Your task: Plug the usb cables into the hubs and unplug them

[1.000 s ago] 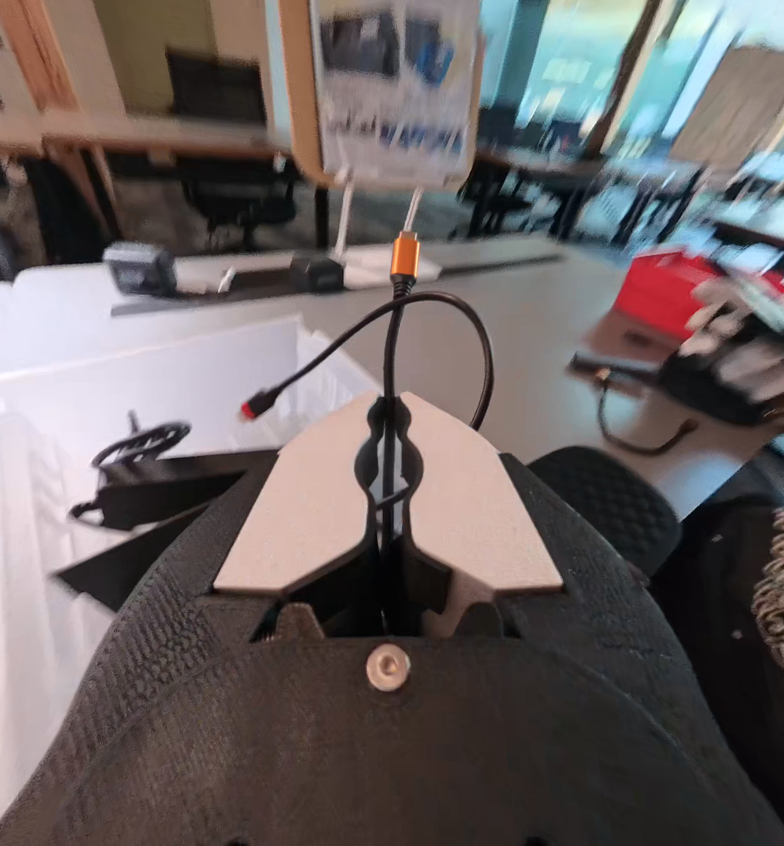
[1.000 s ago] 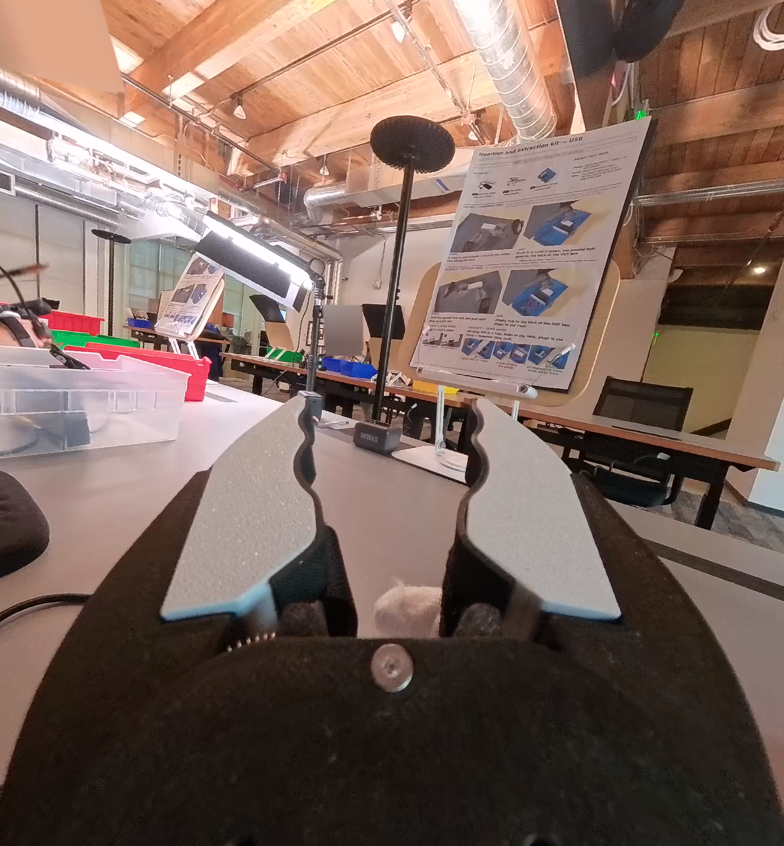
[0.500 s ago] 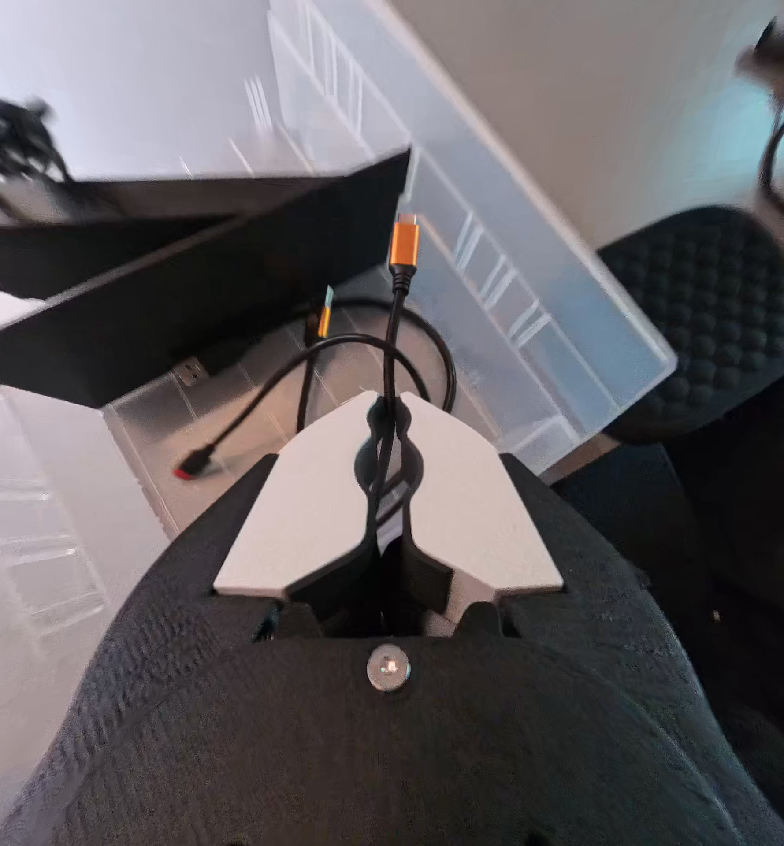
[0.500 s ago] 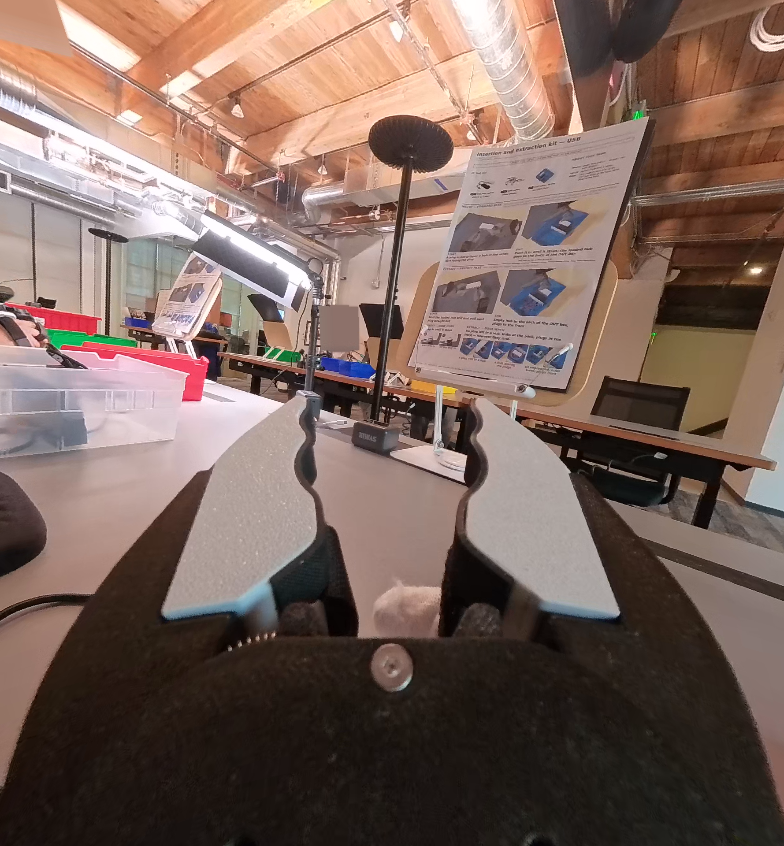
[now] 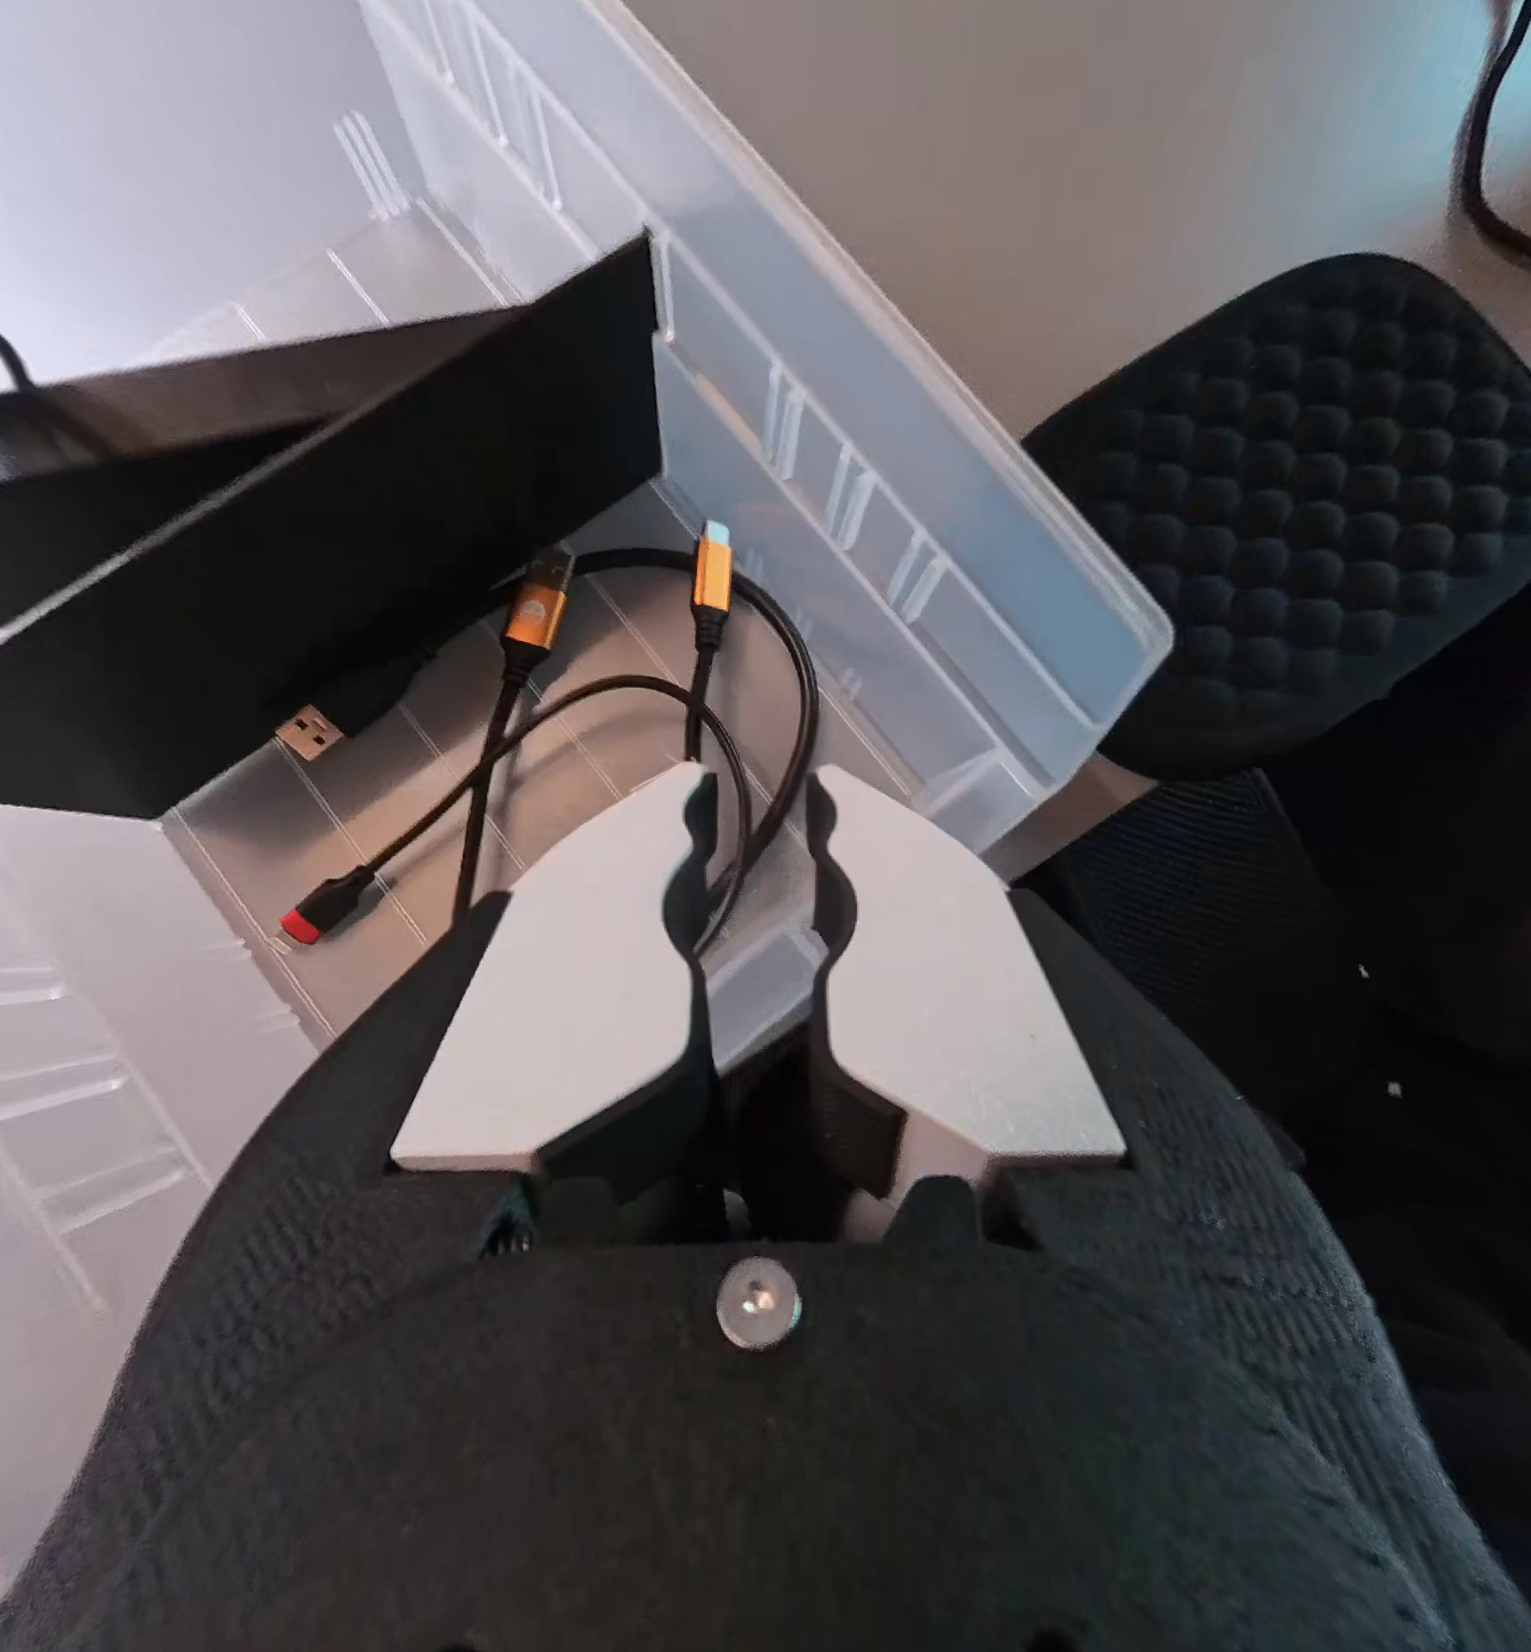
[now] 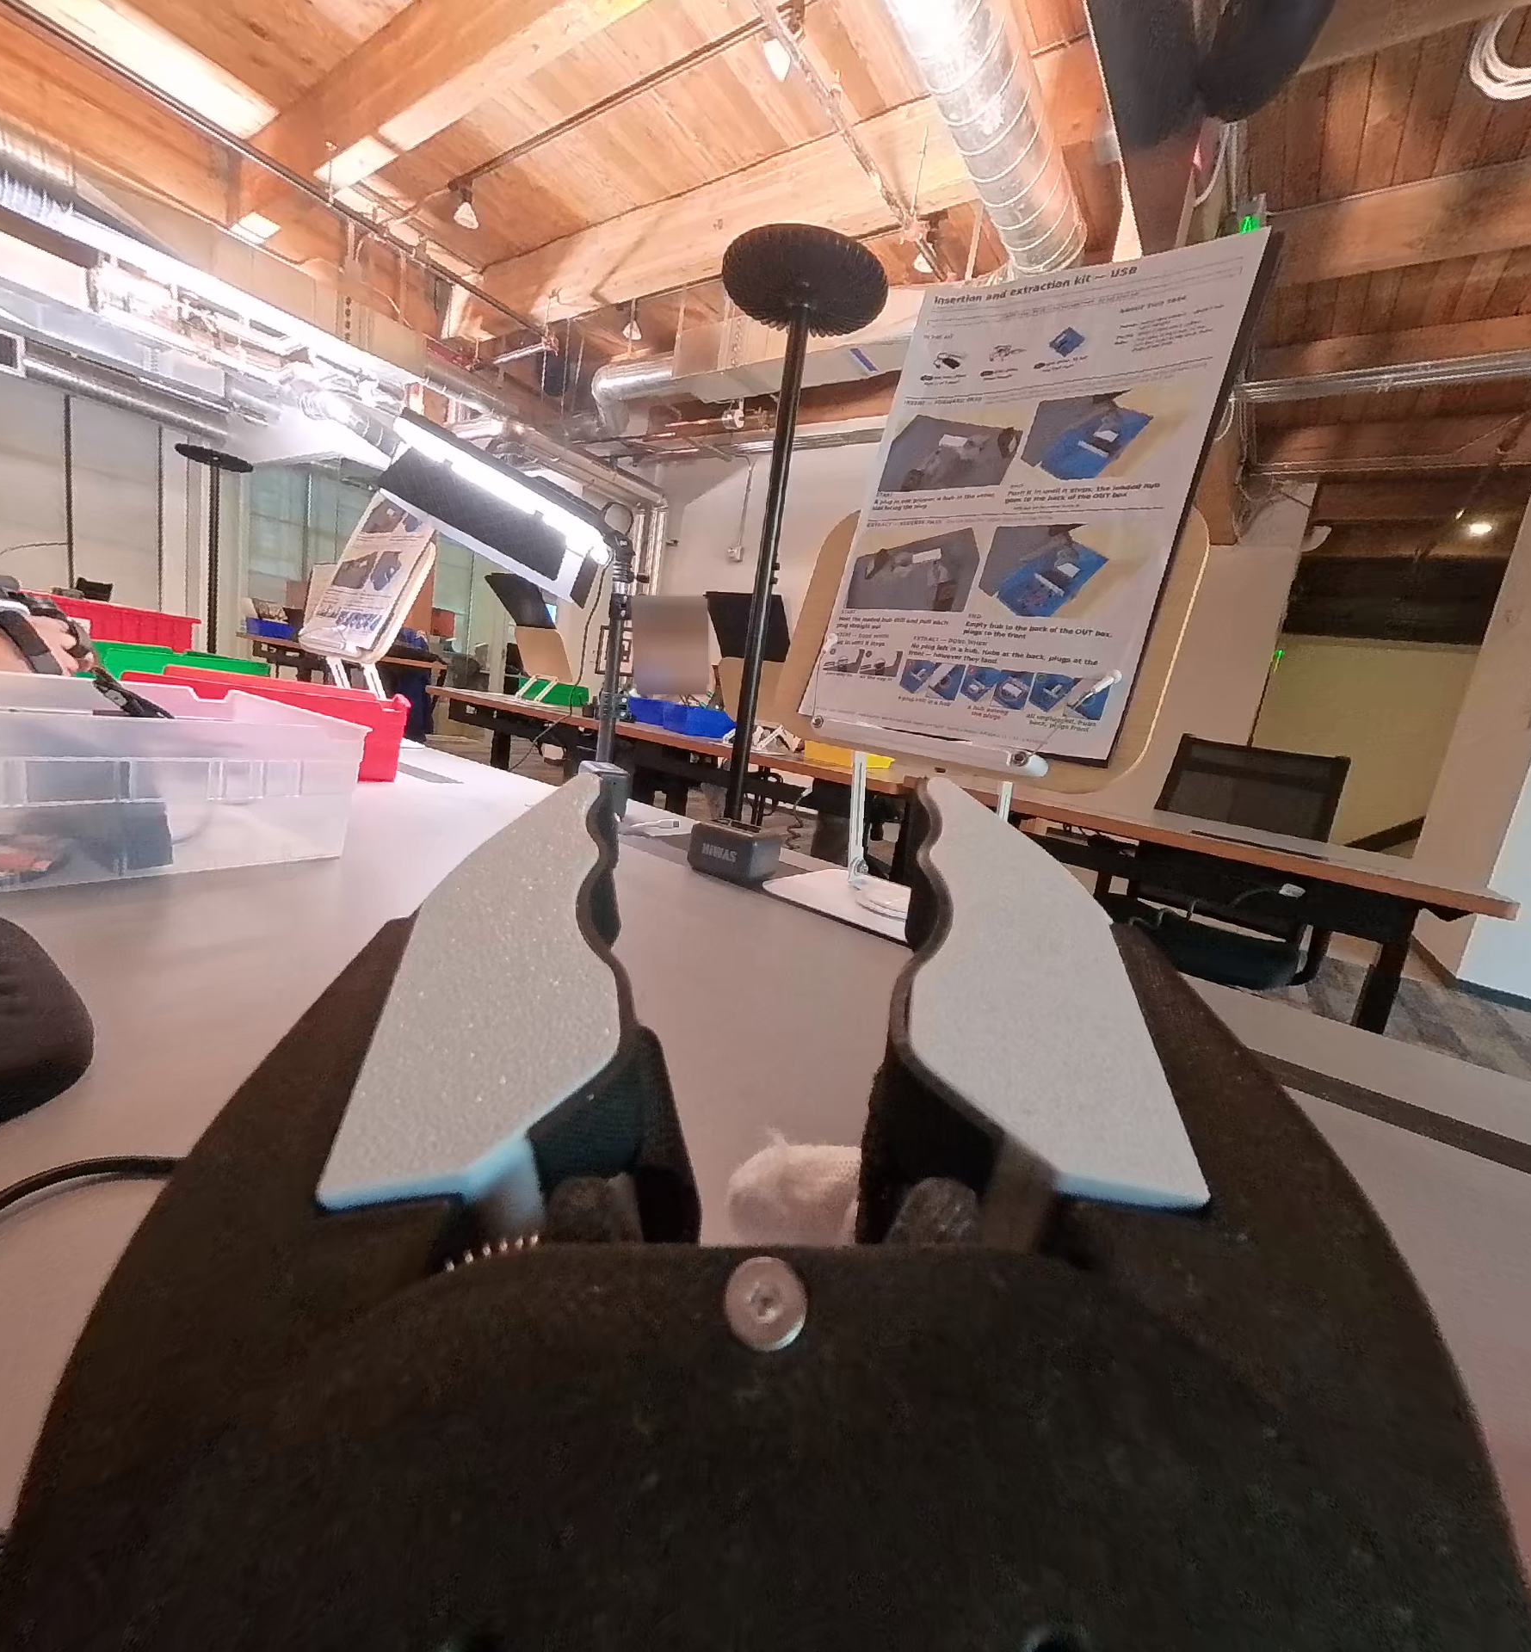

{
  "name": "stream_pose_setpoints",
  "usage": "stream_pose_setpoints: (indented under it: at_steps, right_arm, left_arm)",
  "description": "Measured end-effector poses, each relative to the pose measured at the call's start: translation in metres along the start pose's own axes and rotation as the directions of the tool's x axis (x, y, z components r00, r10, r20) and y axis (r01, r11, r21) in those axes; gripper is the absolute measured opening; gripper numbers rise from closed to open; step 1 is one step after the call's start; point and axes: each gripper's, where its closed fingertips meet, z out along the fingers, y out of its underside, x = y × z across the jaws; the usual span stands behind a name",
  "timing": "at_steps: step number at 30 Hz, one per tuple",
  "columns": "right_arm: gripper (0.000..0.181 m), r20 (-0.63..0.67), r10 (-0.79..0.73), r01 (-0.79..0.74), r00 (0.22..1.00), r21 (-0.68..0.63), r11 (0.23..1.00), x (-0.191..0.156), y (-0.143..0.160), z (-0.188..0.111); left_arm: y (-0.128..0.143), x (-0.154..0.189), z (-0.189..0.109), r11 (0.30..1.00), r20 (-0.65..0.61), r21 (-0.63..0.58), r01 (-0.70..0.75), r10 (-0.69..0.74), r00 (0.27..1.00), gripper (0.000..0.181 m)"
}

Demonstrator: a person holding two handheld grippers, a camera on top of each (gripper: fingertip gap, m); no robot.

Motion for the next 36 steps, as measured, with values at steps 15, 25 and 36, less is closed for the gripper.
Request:
stream_pose_setpoints:
  at_steps: [15,25,36]
  right_arm:
    - [0.062,0.002,-0.004,0.004,1.000,-0.001,1.000,-0.001,0.000,0.000]
    - [0.062,0.003,-0.003,0.003,1.000,0.000,1.000,-0.001,0.000,0.000]
    - [0.061,0.004,0.001,-0.001,1.000,0.000,1.000,-0.001,0.000,0.000]
  left_arm:
    - [0.040,-0.005,0.038,0.814,0.177,-0.561,0.151,-0.060,0.982,0.014]
    - [-0.011,-0.021,0.008,0.970,0.316,-0.224,0.093,-0.018,0.949,0.003]
    - [-0.121,0.002,-0.090,0.700,0.479,0.666,-0.258,-0.136,0.867,0.003]
